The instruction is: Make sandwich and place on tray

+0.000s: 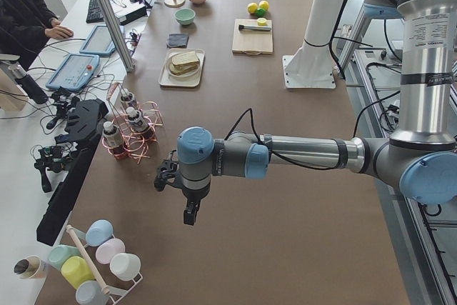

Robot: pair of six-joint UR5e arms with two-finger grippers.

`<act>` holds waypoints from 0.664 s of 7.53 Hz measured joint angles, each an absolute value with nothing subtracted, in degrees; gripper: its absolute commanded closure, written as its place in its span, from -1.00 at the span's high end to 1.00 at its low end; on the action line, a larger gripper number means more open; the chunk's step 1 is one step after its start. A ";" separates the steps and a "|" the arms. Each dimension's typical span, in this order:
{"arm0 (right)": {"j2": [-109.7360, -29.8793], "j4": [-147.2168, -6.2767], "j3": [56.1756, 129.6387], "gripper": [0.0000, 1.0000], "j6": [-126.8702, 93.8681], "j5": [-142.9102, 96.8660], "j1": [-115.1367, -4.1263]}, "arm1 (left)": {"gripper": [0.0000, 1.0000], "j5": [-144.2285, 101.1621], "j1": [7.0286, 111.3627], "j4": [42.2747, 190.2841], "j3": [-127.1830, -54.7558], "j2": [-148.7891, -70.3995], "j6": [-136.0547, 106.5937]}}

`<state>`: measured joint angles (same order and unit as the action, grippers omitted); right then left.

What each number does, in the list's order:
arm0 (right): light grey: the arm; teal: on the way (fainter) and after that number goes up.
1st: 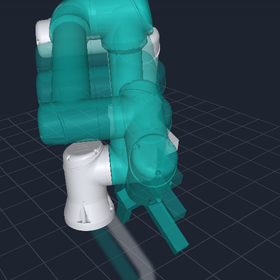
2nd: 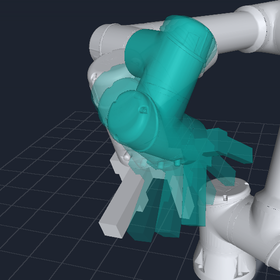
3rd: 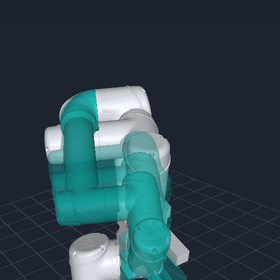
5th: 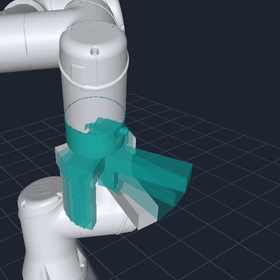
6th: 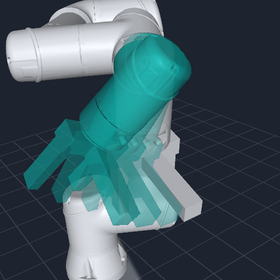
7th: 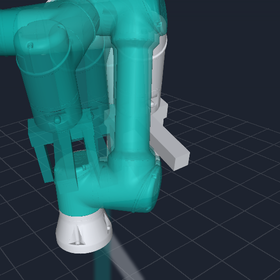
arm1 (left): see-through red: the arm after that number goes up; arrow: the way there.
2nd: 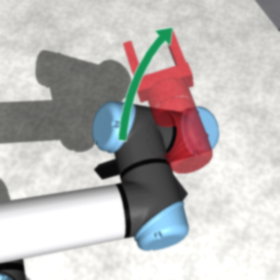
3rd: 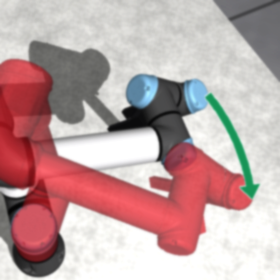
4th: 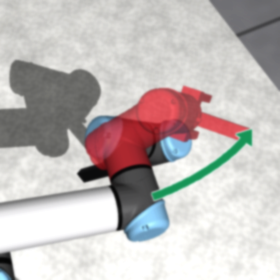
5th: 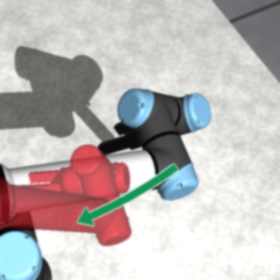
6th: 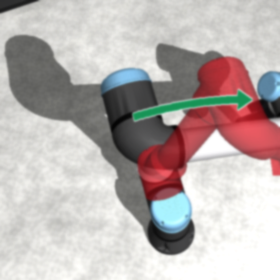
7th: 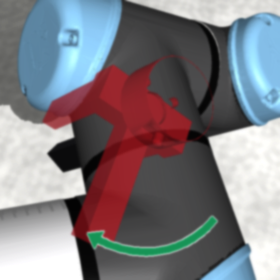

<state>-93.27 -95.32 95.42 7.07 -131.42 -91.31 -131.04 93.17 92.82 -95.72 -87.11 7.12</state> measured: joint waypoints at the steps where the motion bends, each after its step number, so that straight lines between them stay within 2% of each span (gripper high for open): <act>1: -93.21 -95.24 95.86 0.99 6.78 -132.10 -91.28 | 0.96 -131.08 93.29 92.74 -95.61 -87.19 7.01; 5: -91.73 -95.15 97.68 0.99 3.23 -132.88 -90.61 | 0.96 -130.99 93.30 92.65 -95.37 -87.11 6.78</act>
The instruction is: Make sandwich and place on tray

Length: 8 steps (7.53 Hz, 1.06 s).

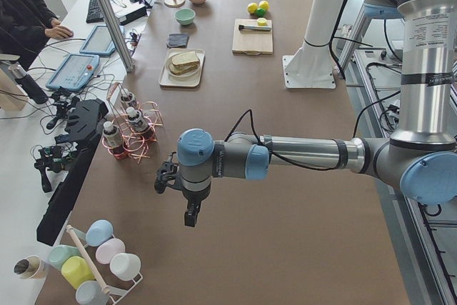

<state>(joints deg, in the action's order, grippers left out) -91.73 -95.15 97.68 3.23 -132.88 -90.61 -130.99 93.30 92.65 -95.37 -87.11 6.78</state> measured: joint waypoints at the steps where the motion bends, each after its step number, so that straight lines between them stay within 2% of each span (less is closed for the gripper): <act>1: -91.64 -95.13 97.75 0.99 3.13 -132.89 -90.57 | 0.96 -130.84 93.23 92.66 -95.25 -87.15 6.77; 8: -91.45 -95.10 97.82 0.99 3.08 -132.97 -90.53 | 0.96 -130.69 93.03 93.16 -93.98 -87.87 6.77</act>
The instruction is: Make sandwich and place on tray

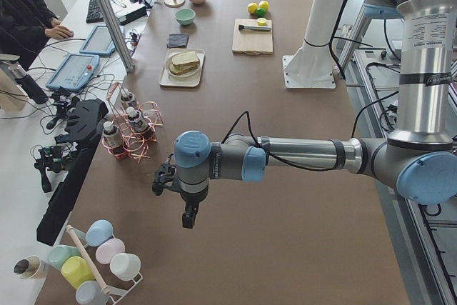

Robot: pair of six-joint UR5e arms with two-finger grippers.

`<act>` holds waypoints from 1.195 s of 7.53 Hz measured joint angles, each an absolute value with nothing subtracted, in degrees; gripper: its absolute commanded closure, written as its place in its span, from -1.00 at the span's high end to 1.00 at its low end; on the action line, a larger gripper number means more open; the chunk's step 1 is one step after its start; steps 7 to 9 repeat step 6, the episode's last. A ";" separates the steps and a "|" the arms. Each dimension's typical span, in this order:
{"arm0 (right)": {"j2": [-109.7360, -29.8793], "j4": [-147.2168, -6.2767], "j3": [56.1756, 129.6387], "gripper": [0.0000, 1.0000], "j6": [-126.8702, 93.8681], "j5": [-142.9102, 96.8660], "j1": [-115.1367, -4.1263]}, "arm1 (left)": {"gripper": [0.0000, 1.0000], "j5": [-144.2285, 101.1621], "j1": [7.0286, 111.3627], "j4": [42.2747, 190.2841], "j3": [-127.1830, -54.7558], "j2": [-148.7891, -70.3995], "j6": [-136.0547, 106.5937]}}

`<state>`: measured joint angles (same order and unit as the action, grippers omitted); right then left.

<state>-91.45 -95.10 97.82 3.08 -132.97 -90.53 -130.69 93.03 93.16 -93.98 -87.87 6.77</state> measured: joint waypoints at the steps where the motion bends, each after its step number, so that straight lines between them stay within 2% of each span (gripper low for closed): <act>1: -91.43 -95.13 97.79 0.99 3.07 -132.98 -90.53 | 0.96 -130.69 93.01 93.16 -93.96 -87.93 6.77; 9: -91.68 -95.18 97.85 0.99 3.14 -133.05 -90.60 | 0.96 -130.79 92.99 93.24 -93.33 -88.05 6.78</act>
